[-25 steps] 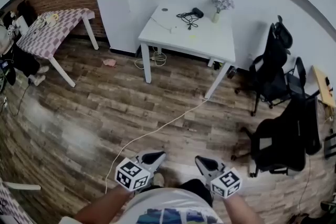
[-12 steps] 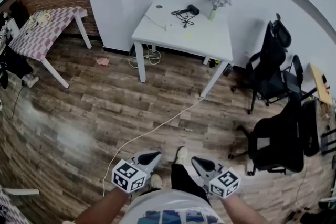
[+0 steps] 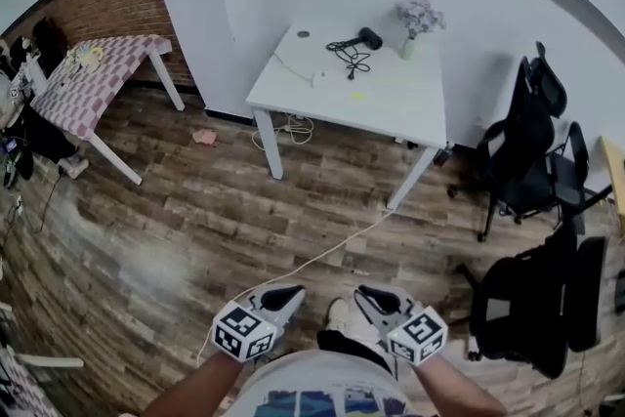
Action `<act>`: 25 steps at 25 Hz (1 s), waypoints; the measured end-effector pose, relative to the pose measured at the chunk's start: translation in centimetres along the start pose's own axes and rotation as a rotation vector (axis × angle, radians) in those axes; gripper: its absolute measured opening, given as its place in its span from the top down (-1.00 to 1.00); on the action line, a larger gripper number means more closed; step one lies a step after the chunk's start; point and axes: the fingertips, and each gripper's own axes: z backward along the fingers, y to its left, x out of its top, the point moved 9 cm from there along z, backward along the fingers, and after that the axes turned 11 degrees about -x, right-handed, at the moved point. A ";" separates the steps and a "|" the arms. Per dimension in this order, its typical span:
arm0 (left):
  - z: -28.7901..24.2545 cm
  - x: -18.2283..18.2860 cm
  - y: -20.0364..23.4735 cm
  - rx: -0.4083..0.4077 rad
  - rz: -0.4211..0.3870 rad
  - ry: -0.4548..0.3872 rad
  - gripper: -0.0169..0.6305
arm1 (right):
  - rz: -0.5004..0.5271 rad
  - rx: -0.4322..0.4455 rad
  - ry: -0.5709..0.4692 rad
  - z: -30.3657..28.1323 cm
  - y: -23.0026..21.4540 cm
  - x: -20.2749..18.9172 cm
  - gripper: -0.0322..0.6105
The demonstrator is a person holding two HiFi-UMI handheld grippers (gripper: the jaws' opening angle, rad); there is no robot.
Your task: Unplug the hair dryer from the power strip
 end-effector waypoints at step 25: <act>-15.9 11.3 10.4 0.014 -0.008 0.003 0.93 | -0.013 -0.005 -0.031 -8.2 -18.7 4.9 0.75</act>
